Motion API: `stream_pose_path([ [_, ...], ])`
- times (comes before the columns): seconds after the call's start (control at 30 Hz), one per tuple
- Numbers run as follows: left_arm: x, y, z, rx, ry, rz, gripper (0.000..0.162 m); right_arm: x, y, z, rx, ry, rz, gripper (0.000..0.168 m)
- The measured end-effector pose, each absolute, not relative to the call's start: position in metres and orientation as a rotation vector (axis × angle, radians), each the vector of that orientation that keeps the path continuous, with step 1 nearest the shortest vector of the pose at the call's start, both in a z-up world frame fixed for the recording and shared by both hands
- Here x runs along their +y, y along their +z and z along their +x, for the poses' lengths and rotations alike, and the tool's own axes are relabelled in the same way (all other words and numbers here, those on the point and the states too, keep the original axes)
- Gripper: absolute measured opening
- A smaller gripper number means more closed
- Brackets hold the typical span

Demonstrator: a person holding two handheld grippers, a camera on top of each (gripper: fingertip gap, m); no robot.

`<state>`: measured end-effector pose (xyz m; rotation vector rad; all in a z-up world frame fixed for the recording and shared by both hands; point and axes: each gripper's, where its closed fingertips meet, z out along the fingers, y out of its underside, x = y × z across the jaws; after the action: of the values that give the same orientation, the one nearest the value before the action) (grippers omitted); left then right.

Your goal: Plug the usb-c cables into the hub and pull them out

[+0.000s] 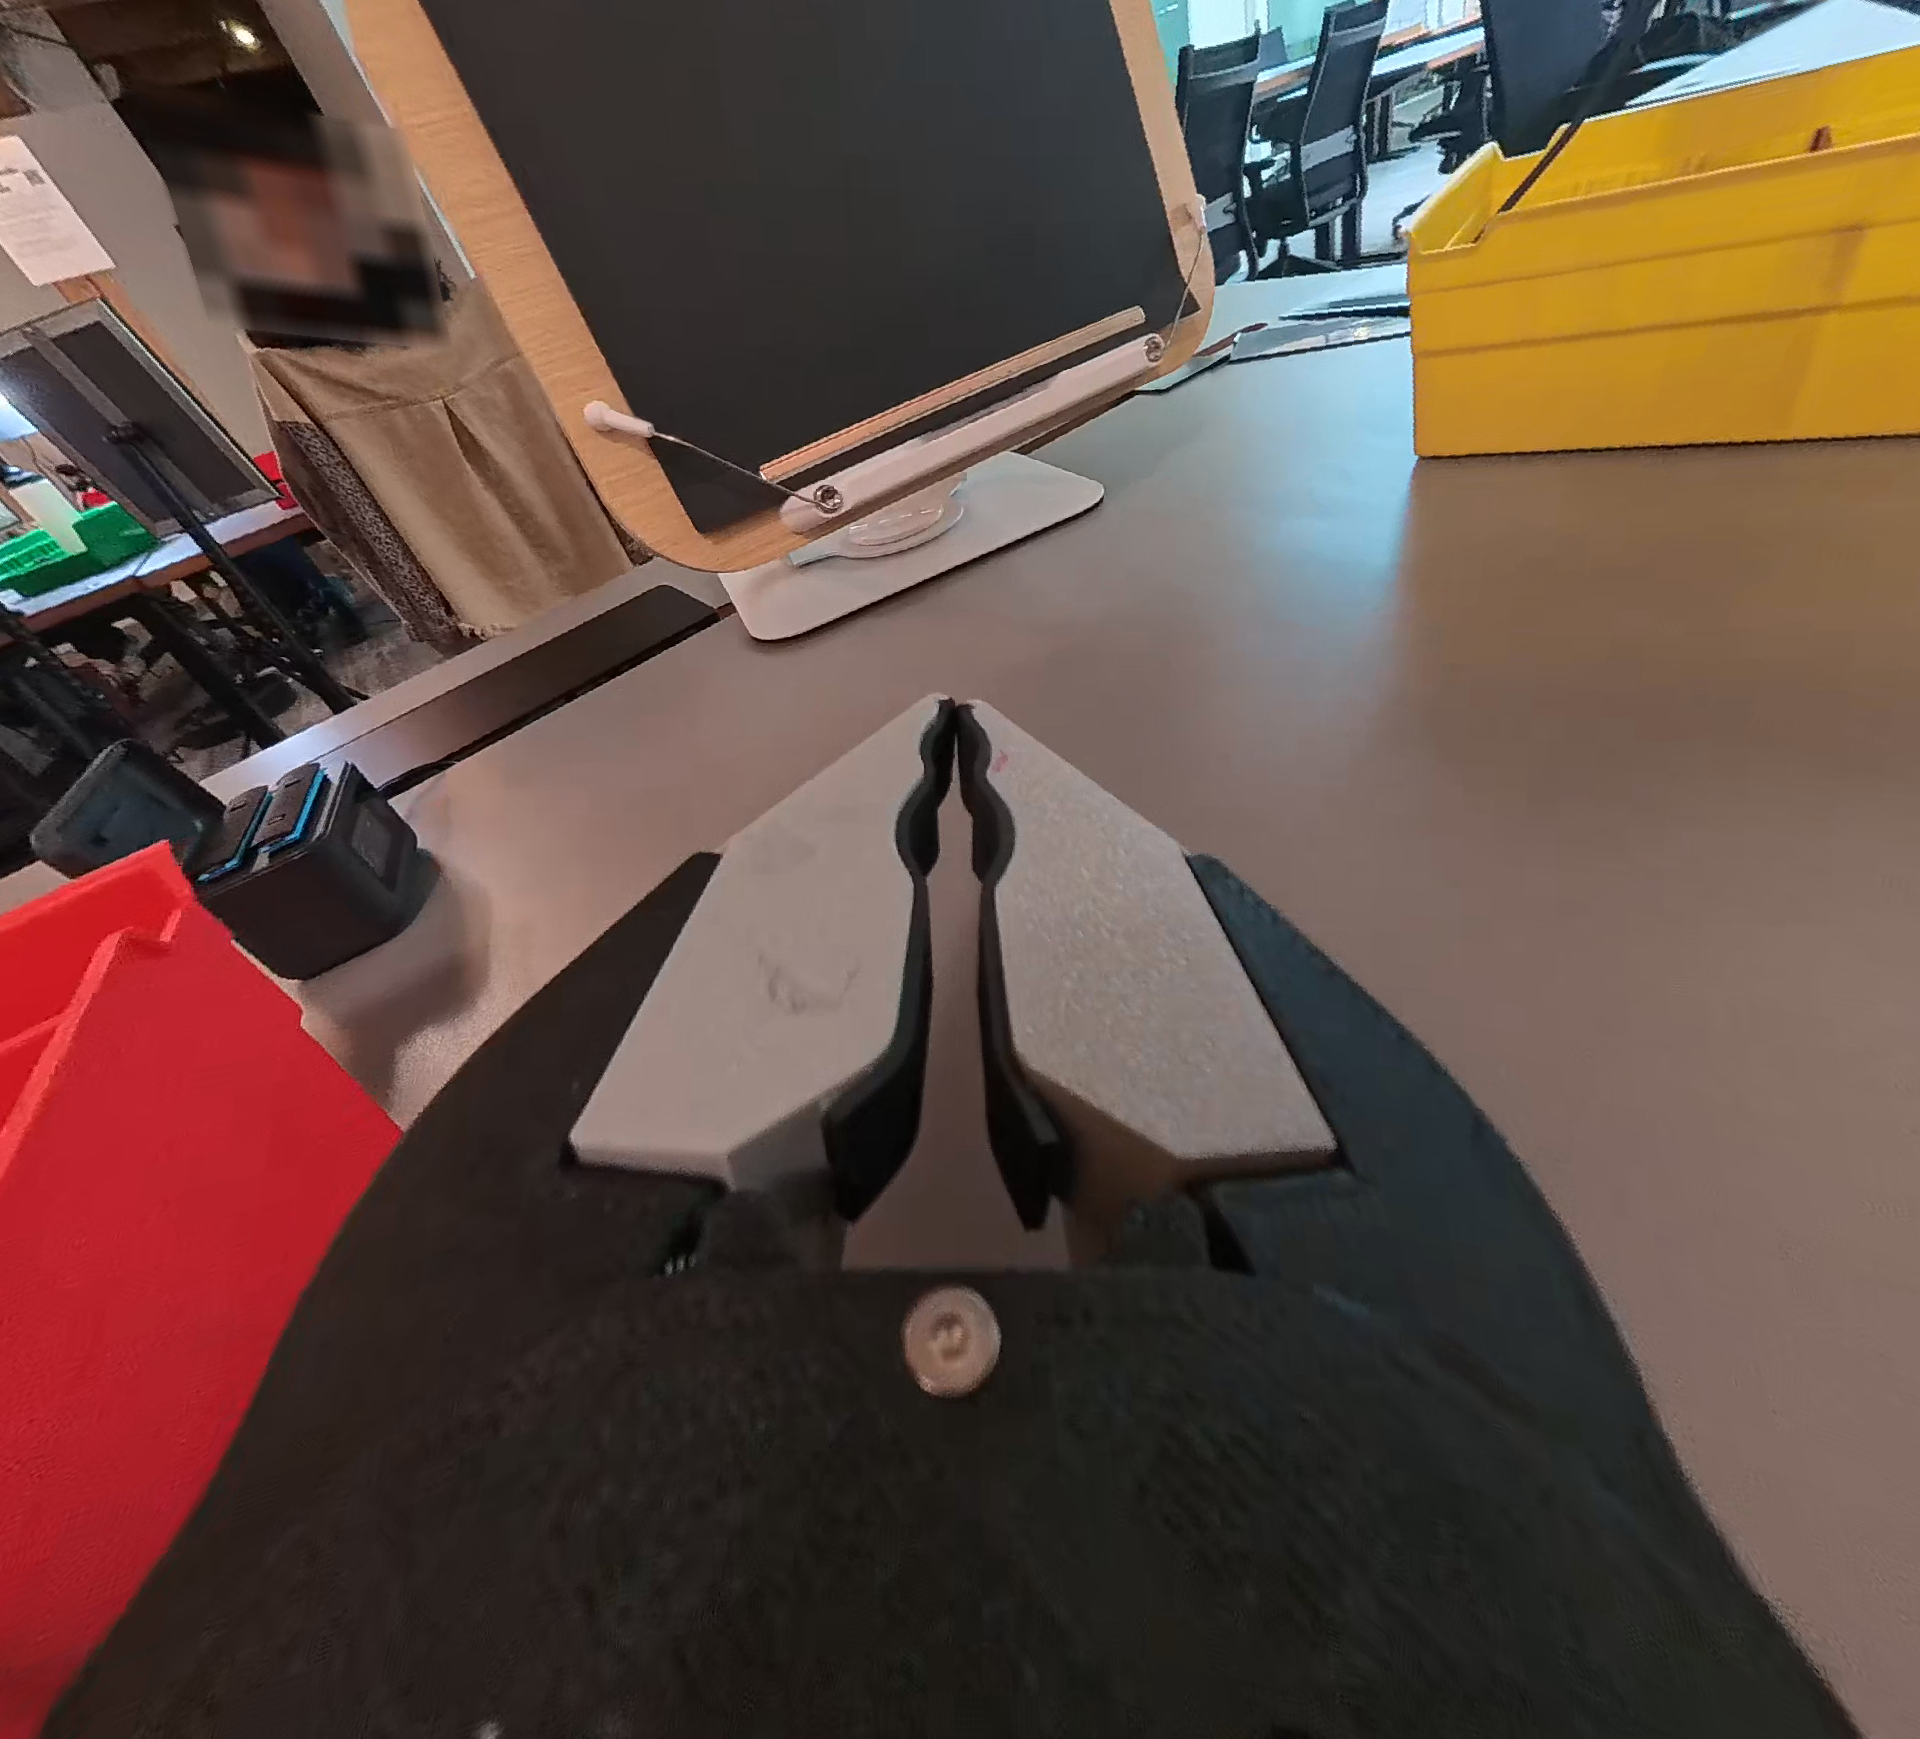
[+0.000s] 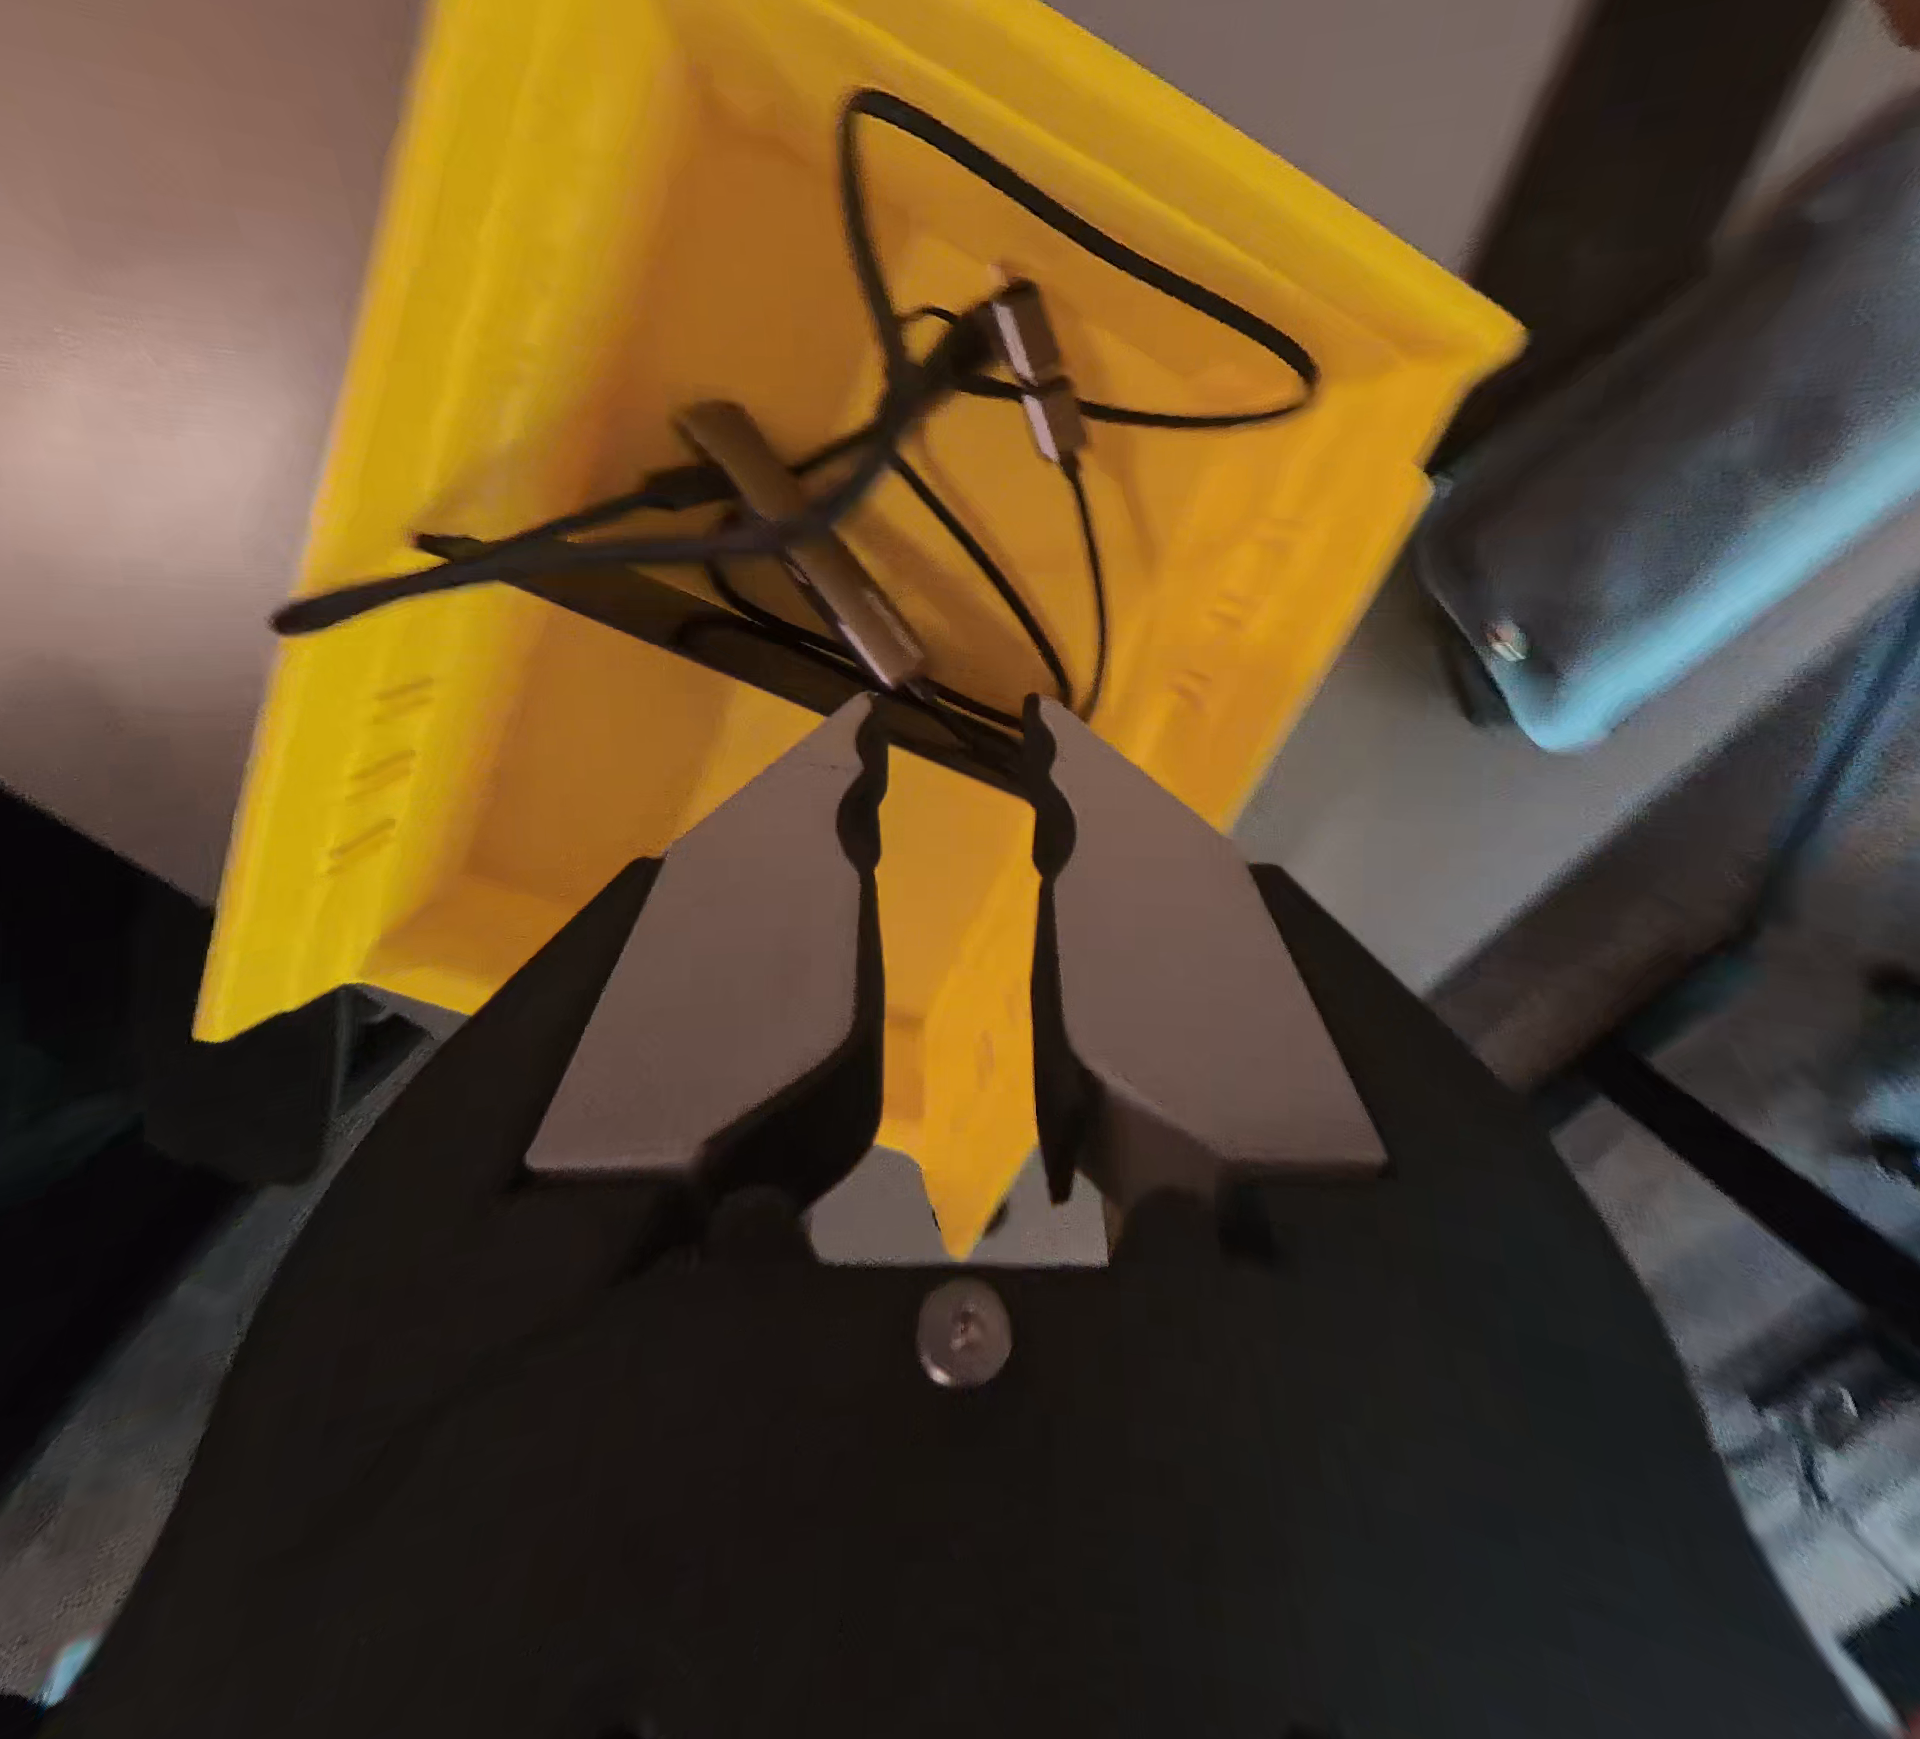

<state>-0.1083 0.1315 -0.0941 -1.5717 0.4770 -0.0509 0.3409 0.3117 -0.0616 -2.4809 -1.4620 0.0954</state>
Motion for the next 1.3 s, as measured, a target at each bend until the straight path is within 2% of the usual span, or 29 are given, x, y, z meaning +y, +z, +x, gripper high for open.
stream_pose_path([
  [0.17, 0.131, -0.096, -0.105, 0.502, -0.046, -1.575, 0.000, 0.318, -0.019, 0.342, -1.242, 0.185, -2.357, 0.012],
  [0.37, 0.131, -0.095, -0.105, 0.474, -0.114, -1.585, 0.000, 0.235, 0.109, 0.213, -1.087, 0.743, -1.626, 0.014],
  [0.43, 0.131, -0.095, -0.106, 0.467, -0.119, -1.586, 0.000, 0.194, 0.130, 0.173, -1.045, 0.834, -1.434, 0.015],
  [0.5, 0.131, -0.095, -0.106, 0.467, -0.122, -1.583, 0.000, 0.145, 0.114, 0.127, -1.140, 1.016, -1.354, 0.015],
  [0.57, 0.130, -0.095, -0.105, 0.474, -0.124, -1.581, 0.000, 0.111, 0.075, 0.078, -1.256, 1.220, -1.371, 0.010],
  [0.67, 0.130, -0.098, -0.104, 0.486, -0.125, -1.596, 0.000, 0.116, -0.017, 0.016, -1.350, 1.211, -1.538, 0.030],
  [0.73, 0.129, -0.098, -0.103, 0.495, -0.121, -1.593, 0.000, 0.126, -0.073, -0.014, -1.401, 1.210, -1.628, 0.022],
  [0.8, 0.130, -0.098, -0.103, 0.493, -0.113, -1.596, 0.000, 0.141, -0.116, -0.032, -1.404, 1.179, -1.703, 0.034],
  [0.83, 0.130, -0.099, -0.104, 0.489, -0.109, -1.601, 0.000, 0.145, -0.128, -0.037, -1.416, 1.166, -1.702, 0.033],
  [0.87, 0.131, -0.099, -0.105, 0.484, -0.106, -1.606, 0.000, 0.146, -0.137, -0.040, -1.439, 1.152, -1.695, 0.028],
  [1.03, 0.134, -0.110, -0.106, 0.483, -0.076, -1.689, 0.000, 0.155, -0.160, -0.035, -1.560, 0.850, -1.599, 0.035],
  [1.3, 0.134, -0.118, -0.119, 0.393, -0.096, -1.774, 0.000, 0.145, -0.174, -0.035, -1.651, 0.803, -1.613, 0.036],
])
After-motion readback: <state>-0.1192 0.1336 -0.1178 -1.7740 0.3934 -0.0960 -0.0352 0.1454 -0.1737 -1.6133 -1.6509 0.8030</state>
